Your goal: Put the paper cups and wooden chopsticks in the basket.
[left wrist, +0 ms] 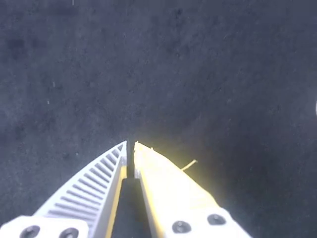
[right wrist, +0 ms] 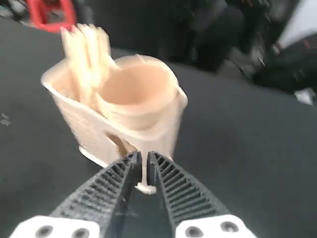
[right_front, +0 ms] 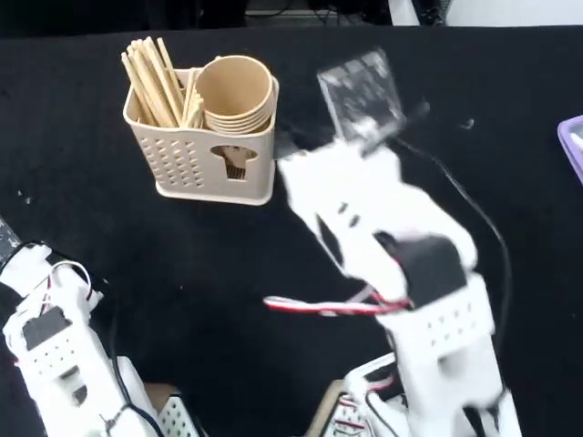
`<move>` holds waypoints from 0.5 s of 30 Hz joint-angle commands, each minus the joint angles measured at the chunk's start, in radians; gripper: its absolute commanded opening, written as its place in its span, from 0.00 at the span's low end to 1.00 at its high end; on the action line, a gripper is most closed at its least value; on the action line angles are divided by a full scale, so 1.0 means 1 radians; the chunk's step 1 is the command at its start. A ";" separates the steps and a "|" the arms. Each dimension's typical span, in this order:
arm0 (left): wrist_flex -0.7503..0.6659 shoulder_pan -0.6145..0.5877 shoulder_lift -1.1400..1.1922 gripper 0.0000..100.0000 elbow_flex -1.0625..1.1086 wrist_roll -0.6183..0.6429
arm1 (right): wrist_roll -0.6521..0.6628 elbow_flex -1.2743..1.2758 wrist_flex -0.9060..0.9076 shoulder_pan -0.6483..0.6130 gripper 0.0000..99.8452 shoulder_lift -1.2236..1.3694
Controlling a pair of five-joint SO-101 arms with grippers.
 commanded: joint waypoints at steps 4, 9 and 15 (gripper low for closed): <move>0.097 0.050 -0.430 0.03 0.099 -0.075 | -0.002 0.395 0.008 0.206 0.03 -0.363; 0.301 0.213 -0.724 0.03 0.157 -0.178 | -0.002 0.638 0.014 0.241 0.03 -0.616; 0.311 0.265 -0.663 0.03 0.140 -0.183 | -0.009 0.886 0.034 0.247 0.03 -0.929</move>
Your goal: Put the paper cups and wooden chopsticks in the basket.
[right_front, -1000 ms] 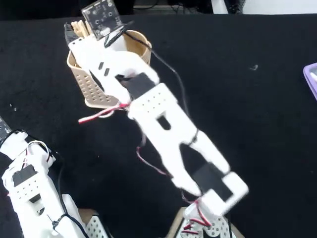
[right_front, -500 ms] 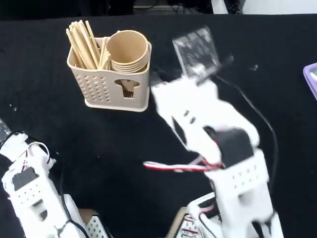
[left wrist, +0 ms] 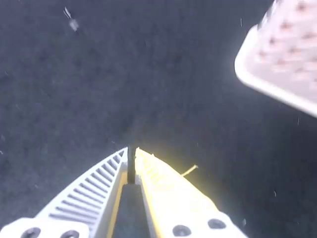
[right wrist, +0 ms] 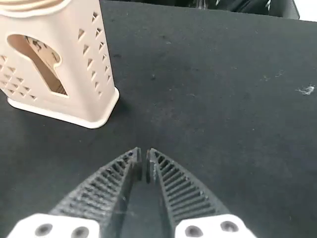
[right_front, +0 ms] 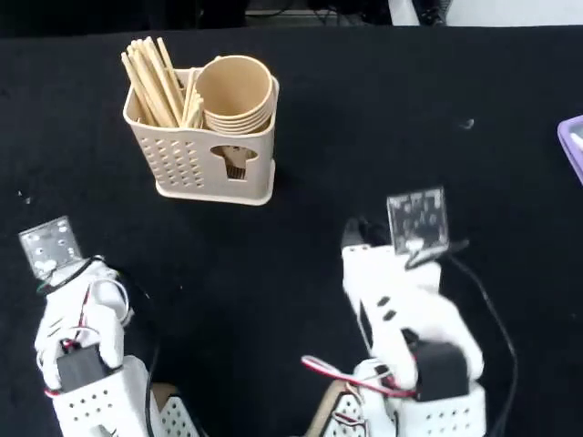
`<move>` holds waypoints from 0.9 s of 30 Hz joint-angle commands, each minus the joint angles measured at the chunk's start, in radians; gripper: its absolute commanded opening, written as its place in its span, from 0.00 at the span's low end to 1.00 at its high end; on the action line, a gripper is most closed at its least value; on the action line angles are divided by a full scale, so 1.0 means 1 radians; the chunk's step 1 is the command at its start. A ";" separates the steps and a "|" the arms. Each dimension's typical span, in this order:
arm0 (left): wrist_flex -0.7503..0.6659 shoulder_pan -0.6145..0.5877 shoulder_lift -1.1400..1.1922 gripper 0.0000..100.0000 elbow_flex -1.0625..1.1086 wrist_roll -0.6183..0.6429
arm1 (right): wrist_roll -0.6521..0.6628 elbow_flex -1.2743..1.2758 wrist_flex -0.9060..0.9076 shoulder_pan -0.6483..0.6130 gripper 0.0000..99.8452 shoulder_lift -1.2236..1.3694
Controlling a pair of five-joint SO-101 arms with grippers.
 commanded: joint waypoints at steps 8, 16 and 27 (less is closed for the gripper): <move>0.012 0.213 -0.048 0.03 0.077 -0.014 | -0.003 0.170 0.239 0.017 0.03 -0.255; 0.068 0.254 -0.046 0.03 0.137 -0.012 | -0.008 0.329 0.242 0.025 0.03 -0.288; 0.227 0.259 -0.046 0.03 0.137 -0.008 | -0.006 0.490 0.110 0.021 0.03 -0.283</move>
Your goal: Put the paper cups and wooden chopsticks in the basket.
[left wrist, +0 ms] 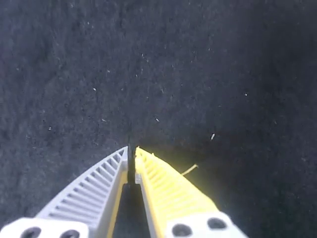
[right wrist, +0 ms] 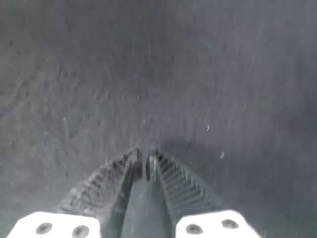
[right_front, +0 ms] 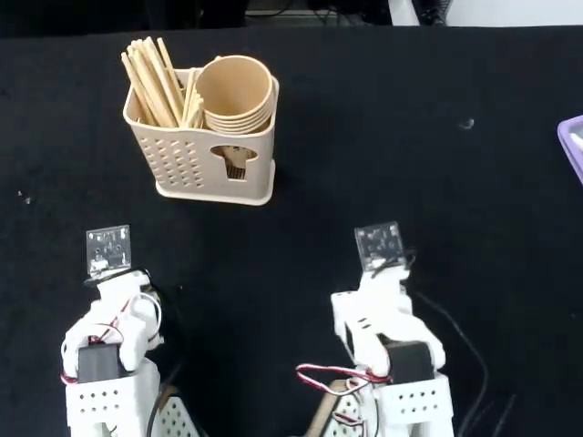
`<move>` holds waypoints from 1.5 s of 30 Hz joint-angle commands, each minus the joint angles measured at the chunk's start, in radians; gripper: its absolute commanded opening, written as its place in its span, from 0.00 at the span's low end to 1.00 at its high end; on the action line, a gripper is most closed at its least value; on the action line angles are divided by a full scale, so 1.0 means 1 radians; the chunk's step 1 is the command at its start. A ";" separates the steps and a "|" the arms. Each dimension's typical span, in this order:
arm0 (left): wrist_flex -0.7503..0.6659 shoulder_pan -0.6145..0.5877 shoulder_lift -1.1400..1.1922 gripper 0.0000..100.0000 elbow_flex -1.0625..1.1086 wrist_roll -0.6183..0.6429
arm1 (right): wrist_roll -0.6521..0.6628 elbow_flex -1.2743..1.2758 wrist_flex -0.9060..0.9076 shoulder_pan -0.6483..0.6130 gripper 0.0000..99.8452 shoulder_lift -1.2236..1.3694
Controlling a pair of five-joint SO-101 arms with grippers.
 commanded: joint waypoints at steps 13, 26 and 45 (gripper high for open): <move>0.008 0.005 -0.006 0.03 0.025 -0.006 | -0.002 0.001 0.054 0.015 0.03 -0.093; 0.008 0.005 -0.006 0.03 0.025 -0.006 | -0.002 0.001 0.054 0.015 0.03 -0.093; 0.008 0.005 -0.006 0.03 0.025 -0.006 | -0.002 -0.001 0.054 0.015 0.03 -0.093</move>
